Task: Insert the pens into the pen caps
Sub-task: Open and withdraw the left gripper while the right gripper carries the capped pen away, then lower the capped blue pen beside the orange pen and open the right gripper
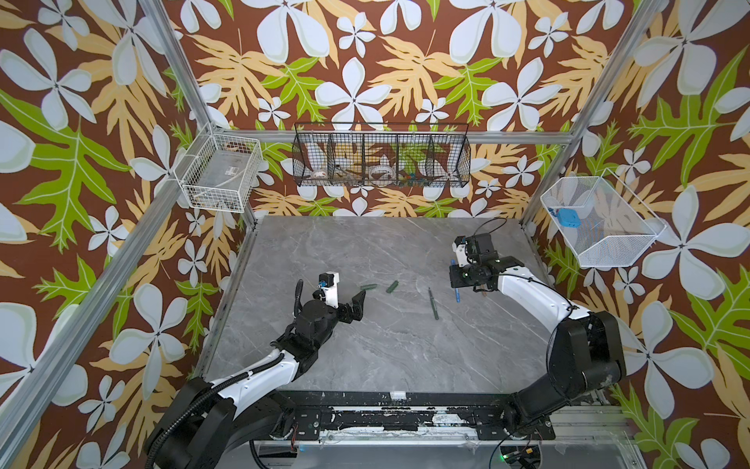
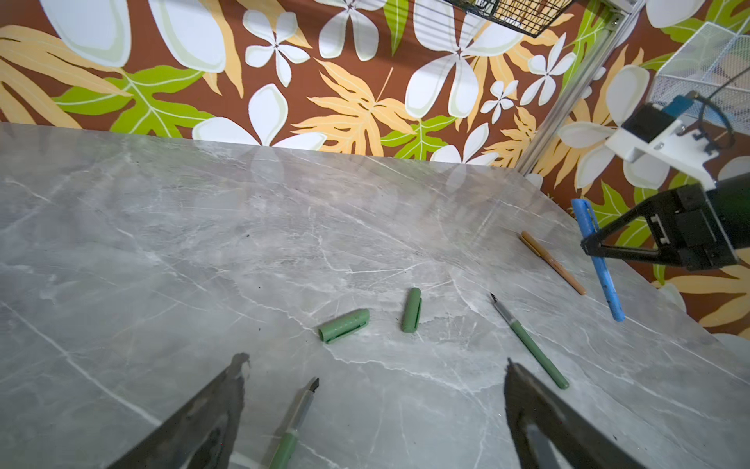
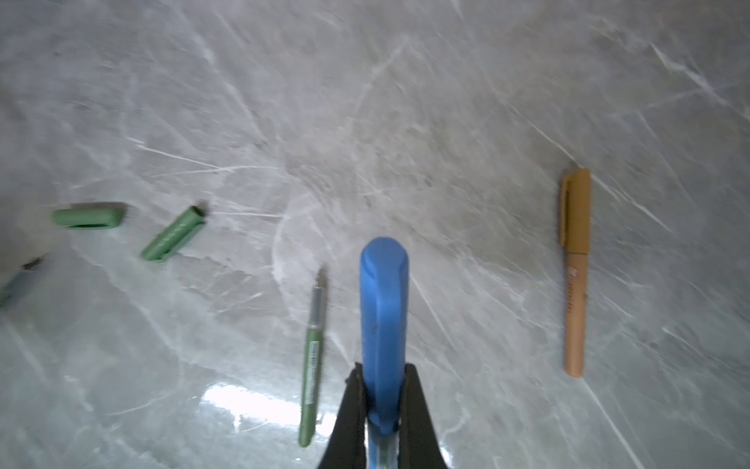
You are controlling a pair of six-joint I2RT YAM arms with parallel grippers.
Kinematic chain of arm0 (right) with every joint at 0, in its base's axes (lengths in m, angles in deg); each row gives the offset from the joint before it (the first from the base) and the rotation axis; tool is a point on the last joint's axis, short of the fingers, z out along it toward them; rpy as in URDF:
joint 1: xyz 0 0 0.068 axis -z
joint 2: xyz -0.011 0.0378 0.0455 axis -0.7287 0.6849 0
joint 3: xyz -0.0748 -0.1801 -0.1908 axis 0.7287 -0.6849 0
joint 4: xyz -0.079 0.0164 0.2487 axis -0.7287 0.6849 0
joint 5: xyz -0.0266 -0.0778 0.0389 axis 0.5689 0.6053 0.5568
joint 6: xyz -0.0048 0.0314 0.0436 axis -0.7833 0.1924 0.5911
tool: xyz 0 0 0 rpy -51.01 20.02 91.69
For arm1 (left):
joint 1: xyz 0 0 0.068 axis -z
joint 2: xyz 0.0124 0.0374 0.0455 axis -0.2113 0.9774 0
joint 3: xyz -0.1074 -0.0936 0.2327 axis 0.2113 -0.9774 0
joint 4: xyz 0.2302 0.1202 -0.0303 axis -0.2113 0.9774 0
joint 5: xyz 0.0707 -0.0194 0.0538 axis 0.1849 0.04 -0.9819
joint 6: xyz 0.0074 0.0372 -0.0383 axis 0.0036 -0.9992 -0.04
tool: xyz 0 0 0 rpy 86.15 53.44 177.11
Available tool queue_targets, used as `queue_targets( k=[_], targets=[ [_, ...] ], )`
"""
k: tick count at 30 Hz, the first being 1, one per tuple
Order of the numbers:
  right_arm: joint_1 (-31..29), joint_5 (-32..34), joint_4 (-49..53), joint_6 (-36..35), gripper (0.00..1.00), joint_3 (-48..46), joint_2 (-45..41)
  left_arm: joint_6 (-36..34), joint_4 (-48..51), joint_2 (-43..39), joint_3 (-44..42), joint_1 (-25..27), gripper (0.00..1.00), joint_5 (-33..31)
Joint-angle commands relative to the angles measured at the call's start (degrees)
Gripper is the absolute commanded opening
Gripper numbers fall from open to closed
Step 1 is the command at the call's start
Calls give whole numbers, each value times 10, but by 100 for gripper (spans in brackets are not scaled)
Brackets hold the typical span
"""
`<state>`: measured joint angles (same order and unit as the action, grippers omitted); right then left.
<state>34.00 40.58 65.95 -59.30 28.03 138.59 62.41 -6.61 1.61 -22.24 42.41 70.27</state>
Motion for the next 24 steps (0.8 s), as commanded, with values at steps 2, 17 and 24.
queue_targets(
  k=[2,17,24],
  targets=[
    [24,32,4,-12,0,-2,18,5,-37,0,-5,0,100,-22],
    [47,33,41,-27,0,74,147,-18,-65,-75,-45,0,100,38],
    [48,44,53,-33,0,107,191,-14,-62,-95,-52,0,100,1]
  ],
)
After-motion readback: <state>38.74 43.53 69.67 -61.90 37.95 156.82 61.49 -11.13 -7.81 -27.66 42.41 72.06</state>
